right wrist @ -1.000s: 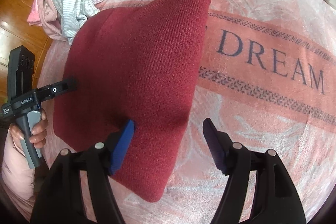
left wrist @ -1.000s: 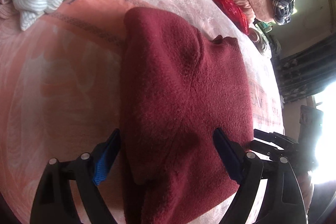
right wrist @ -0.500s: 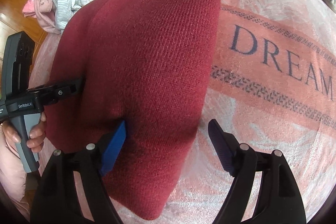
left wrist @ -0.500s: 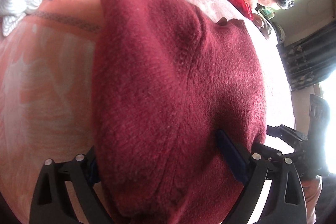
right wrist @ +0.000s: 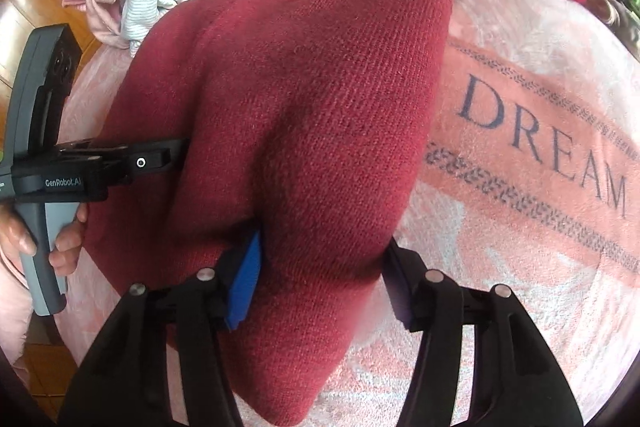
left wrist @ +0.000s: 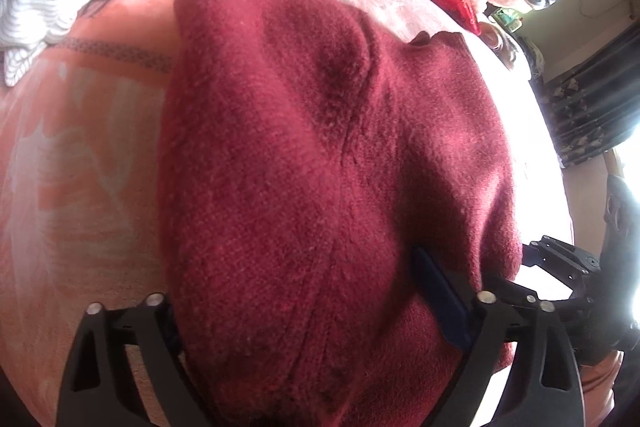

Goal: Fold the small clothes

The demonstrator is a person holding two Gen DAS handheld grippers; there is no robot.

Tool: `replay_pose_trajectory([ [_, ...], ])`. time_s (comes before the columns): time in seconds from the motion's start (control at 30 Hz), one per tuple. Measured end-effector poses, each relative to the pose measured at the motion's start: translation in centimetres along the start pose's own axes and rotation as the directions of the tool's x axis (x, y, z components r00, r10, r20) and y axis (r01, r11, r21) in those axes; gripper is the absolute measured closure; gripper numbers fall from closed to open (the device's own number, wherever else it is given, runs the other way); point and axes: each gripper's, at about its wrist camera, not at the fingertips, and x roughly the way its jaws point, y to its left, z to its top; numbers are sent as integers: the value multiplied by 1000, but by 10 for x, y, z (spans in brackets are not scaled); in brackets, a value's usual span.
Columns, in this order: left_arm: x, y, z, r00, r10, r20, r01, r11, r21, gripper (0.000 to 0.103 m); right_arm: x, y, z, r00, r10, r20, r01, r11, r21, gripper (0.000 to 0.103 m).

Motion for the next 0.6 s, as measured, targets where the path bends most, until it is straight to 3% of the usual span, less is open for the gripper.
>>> replay_pose_trajectory([
  [0.17, -3, -1, -1, 1000, -20, 12, 20, 1000, 5, 25, 0, -3, -1, 1000, 11, 4, -11, 1000, 3, 50],
  [0.43, -13, -2, -6, 997, -52, 55, 51, 999, 9, 55, -7, -7, -8, 999, 28, 19, -28, 1000, 5, 53],
  [0.6, -19, -5, -10, 994, -55, 91, 54, 998, 10, 60, -16, -10, -14, 998, 43, 41, -43, 999, -7, 57],
])
